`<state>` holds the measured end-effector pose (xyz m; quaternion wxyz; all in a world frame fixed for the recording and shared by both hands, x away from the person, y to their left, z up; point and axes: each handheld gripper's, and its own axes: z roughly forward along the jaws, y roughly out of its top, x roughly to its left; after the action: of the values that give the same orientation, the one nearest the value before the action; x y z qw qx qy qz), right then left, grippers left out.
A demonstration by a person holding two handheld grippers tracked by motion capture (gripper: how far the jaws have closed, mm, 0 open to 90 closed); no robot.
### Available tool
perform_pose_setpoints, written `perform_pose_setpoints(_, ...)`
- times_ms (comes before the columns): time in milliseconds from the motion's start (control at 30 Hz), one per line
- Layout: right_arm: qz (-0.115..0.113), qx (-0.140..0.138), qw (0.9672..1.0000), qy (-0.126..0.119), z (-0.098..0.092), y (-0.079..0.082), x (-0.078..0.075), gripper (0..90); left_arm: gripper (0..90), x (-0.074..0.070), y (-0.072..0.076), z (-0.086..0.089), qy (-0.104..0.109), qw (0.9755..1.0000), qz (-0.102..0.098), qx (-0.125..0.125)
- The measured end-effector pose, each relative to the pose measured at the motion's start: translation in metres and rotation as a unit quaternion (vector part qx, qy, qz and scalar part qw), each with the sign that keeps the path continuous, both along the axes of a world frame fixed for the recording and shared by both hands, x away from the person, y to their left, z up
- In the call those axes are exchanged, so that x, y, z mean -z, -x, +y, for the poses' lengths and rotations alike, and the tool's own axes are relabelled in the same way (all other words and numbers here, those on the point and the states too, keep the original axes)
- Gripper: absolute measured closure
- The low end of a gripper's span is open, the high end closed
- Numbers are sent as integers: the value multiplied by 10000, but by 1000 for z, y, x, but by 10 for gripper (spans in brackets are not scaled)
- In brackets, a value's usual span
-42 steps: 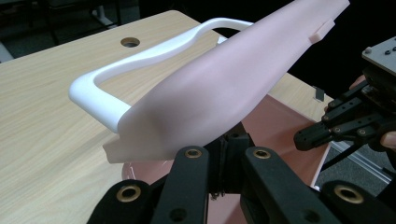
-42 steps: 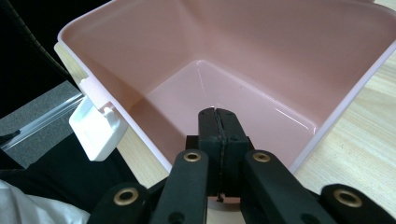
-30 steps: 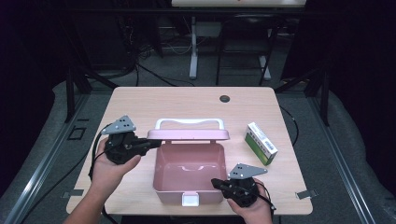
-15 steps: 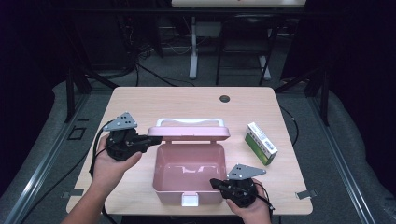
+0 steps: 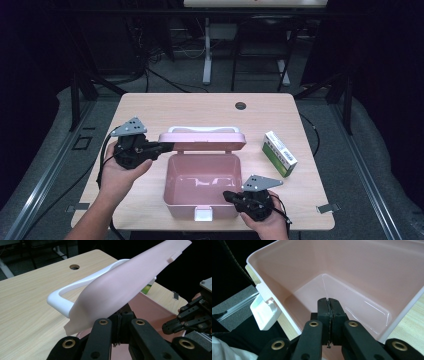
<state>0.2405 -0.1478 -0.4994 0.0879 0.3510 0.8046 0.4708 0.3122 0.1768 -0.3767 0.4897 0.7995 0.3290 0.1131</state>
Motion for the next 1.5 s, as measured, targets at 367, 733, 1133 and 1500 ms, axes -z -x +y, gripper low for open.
perform_pose_setpoints(367,0,30,10000,34,3,-3,2,883,900,-2,-3,-1,-1,10000,-10,-27)
perform_pose_setpoints(733,-9,37,10000,76,6,-5,4,879,900,-3,-5,-1,21,10000,2,-47)
perform_pose_setpoints(1133,-75,35,9999,137,7,-6,4,888,900,-3,-10,-1,11,10000,5,-88)
perform_pose_setpoints(1500,-60,45,9999,101,7,-5,4,891,900,-1,-17,-3,32,9999,41,-136)
